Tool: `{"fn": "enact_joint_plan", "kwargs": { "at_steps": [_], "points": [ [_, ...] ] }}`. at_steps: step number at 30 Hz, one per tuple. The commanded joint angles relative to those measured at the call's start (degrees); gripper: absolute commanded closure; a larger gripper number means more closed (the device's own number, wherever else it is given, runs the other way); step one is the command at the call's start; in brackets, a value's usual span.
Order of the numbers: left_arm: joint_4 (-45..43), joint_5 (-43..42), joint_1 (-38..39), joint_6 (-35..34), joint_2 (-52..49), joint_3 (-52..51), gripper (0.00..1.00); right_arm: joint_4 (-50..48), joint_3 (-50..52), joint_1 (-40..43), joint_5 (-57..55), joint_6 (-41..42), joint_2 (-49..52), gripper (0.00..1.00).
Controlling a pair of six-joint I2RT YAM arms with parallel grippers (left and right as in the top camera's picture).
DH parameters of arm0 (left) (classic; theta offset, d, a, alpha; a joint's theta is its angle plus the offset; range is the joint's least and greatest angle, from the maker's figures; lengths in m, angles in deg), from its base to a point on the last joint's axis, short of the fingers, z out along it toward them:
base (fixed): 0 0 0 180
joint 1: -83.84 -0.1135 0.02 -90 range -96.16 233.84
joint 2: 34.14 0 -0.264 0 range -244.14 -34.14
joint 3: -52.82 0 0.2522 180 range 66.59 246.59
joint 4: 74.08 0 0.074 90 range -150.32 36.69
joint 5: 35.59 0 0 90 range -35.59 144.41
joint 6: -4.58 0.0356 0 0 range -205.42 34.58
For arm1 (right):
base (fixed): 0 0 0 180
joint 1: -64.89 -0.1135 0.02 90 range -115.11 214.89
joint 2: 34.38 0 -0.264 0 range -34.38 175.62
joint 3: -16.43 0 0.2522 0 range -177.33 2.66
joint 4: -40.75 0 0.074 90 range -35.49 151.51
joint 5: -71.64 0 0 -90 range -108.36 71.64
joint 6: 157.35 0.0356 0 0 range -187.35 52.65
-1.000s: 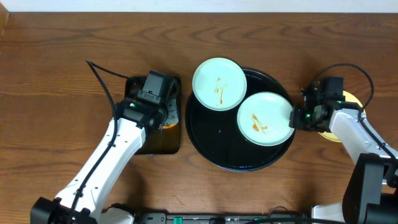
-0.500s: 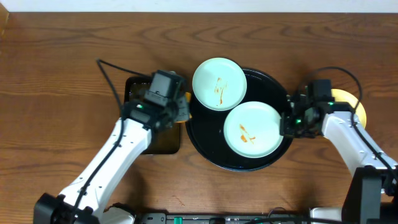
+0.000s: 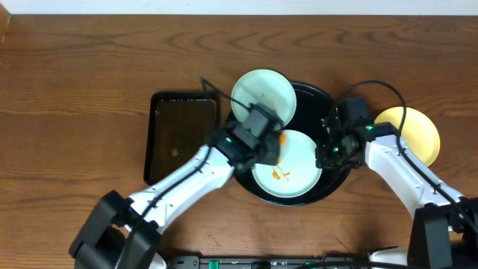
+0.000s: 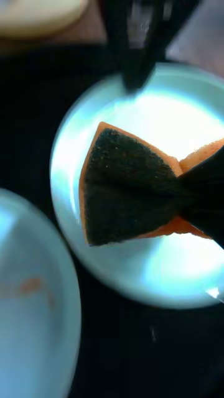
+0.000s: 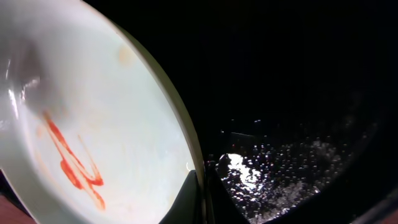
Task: Clean dirty plates on tray and stack at the side
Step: 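Scrub the pale blue plate with the sponge in the left gripper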
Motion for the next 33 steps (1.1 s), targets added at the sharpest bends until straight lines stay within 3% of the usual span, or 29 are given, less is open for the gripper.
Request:
{"fn": "enact_joint_plan", "kwargs": {
  "at_steps": [1,6,14,23,30,33],
  "points": [
    [-2.82,-0.46,3.78,-4.66,-1.97,-0.24,0.92,-0.28,0.35,-1.57,-0.57,2.86,-0.76,0.99],
    [-2.93,-0.57,6.38,-10.4,-5.31,-0.24,0.92,0.07,0.35,-1.68,-3.91,6.49,-0.76,0.99],
    [-3.41,-0.11,10.58,-10.69,-9.11,-0.24,0.92,-0.48,0.35,-1.68,-4.07,7.02,-0.76,0.99],
    [-1.77,13.51,9.73,-10.1,-11.3,-0.24,0.92,0.15,0.35,-2.71,-3.89,6.99,-0.76,0.99],
    [-1.57,16.72,7.37,-8.94,-11.3,-0.24,0.88,0.39,0.35,-2.69,-3.89,6.99,-0.76,0.99],
    [-1.36,16.7,7.26,-8.94,-11.3,-0.24,0.88,-0.42,0.35,-2.71,-3.15,6.97,-0.76,0.89]
  ]
}}
